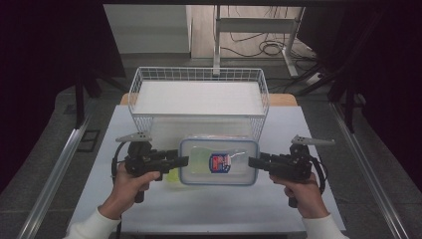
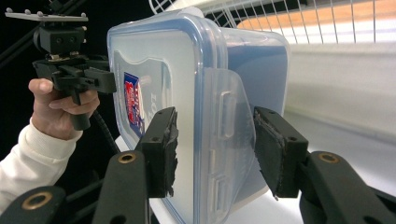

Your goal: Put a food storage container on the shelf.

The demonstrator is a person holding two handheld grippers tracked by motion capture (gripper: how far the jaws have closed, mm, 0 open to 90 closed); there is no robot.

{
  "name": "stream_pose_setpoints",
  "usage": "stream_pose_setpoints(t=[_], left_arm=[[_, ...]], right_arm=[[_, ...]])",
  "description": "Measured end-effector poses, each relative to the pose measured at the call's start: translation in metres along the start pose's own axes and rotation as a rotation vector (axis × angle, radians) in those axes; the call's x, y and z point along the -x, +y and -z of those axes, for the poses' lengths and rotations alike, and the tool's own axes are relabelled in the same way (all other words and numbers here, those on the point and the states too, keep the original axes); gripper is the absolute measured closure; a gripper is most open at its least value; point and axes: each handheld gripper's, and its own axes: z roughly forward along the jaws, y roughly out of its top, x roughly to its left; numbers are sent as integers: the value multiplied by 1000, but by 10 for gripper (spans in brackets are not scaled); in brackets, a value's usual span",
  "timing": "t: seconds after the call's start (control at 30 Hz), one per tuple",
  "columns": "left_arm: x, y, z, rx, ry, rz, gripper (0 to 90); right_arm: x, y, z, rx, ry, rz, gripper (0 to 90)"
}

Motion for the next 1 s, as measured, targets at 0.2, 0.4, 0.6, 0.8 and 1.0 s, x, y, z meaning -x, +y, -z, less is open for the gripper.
stream_pose_setpoints(t=[0.2, 0.4, 0.6, 0.8, 1.0], left_arm=[[-7, 20, 5, 21, -9, -18, 553], [-10, 38, 10, 35, -2, -31, 553], [-13, 59, 19, 59, -1, -50, 554], [-19, 88, 31, 80, 7, -75, 554], [-37, 109, 38, 79, 11, -66, 554]], right_arm=[[0, 23, -4, 7, 1, 22, 511], [-2, 45, -7, 16, 5, 36, 511], [-6, 70, -9, 20, 2, 72, 510], [-12, 102, -15, 35, 7, 98, 511], [-10, 129, -30, 25, 11, 93, 511]])
